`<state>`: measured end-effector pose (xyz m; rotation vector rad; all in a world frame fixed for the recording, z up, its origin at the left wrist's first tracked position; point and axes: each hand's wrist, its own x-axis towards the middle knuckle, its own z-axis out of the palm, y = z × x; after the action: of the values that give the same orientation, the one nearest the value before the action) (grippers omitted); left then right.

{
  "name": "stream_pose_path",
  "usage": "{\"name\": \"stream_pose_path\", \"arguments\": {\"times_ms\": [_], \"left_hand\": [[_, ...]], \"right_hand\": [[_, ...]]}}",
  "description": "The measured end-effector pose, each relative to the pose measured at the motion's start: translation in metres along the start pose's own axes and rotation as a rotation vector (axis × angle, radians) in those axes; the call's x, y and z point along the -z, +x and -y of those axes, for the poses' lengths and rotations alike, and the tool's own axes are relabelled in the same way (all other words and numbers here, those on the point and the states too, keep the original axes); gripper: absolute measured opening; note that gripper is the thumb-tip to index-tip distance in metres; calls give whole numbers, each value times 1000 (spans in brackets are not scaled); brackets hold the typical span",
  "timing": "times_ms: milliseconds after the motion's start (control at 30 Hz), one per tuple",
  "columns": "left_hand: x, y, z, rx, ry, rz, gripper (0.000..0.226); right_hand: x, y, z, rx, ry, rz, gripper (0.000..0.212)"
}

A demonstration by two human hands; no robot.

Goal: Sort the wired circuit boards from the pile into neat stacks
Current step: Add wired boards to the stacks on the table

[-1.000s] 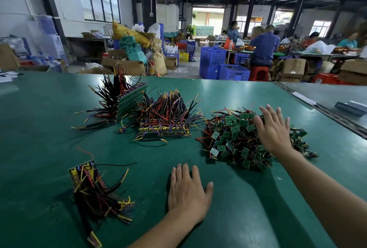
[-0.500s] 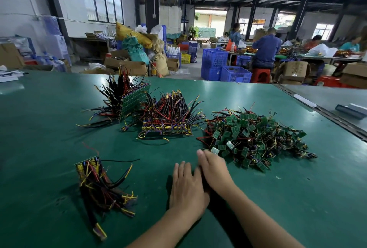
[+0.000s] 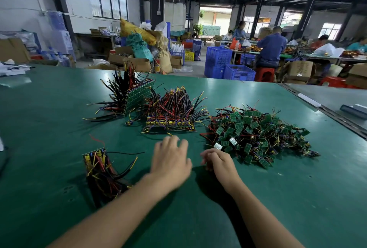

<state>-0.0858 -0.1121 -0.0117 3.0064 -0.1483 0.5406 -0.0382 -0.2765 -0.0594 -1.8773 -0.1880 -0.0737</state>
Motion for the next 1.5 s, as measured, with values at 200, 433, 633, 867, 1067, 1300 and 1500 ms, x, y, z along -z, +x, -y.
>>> {"name": "stream_pose_path", "arguments": {"times_ms": [200,433,633,867,1067,1300,1500], "left_hand": [[68,34,103,283,222,313,23],[93,39,164,418,229,645,17],[95,40,169,526,9,736,23],[101,35,159,490,-75,932,21],[92,37,161,469,-55,900,18],[85,41,159,519,-5,915,26],[82,38,149,539,43,940,31]], "right_hand": [[4,-5,3,16,-128,68,39],[5,-5,3,22,-139,86,43],[4,-3,2,24,-96,73,46],[4,-4,3,31,21,71,41],[3,-3,1,22,114,83,35],[4,-3,-2,48,-23,97,43],[4,-4,-1,28,36,107,48]]}}
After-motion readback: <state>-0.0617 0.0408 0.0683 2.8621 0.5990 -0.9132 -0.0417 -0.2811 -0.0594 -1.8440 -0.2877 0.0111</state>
